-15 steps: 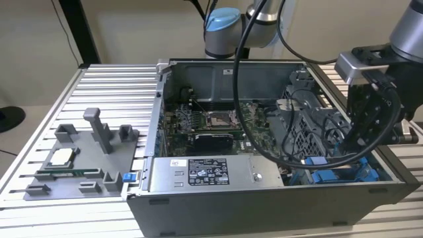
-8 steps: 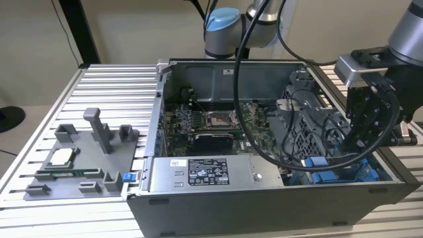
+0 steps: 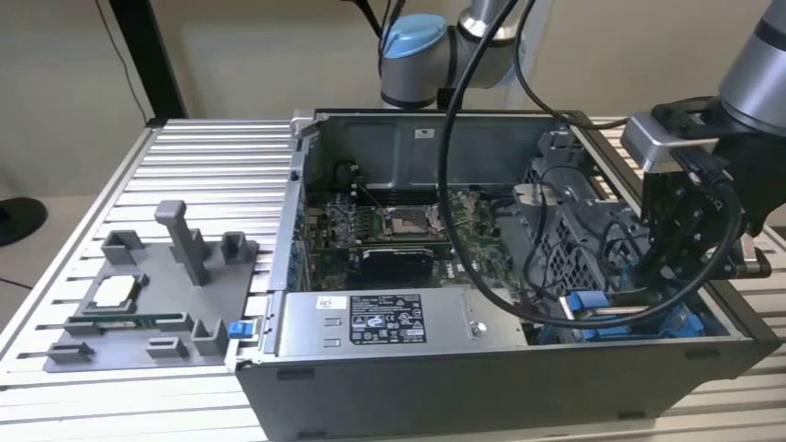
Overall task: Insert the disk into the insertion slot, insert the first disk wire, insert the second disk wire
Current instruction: 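Insert the first disk wire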
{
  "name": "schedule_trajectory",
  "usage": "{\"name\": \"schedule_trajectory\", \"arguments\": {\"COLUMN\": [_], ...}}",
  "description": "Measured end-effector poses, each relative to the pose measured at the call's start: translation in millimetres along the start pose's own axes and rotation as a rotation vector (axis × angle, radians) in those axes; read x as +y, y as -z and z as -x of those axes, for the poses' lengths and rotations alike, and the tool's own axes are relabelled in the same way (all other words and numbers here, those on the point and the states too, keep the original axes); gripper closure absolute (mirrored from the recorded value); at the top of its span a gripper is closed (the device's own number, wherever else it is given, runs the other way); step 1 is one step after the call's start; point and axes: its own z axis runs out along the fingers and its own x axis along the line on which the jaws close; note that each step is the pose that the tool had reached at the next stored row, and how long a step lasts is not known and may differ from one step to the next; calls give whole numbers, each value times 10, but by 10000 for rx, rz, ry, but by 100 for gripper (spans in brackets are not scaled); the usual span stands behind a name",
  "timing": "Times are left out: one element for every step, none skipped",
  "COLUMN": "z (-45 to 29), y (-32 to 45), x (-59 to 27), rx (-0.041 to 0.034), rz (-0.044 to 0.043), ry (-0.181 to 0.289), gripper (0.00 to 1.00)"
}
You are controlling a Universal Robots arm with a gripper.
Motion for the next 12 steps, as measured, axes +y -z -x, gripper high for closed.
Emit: {"name": "schedule_trajectory", "arguments": {"z": [0,0,-2,-5,-11,-16,-24,-34,-43,-50,-54,-54], "y": [-9,-14,-17,-20,-23,-24,-26,-27,-27,-28,-29,-30], "x": [-6,-13,-19,-25,-29,-30,-30,-31,-32,-33,-33,-33], "rx": [0,3,4,4,4,5,6,5,4,2,1,0], "rz": [2,6,15,31,47,54,58,59,61,62,62,64], "ry": [0,1,0,-1,-1,-1,-2,6,32,69,103,138], "gripper": [100,100,100,100,100,100,100,100,100,100,100,100]}}
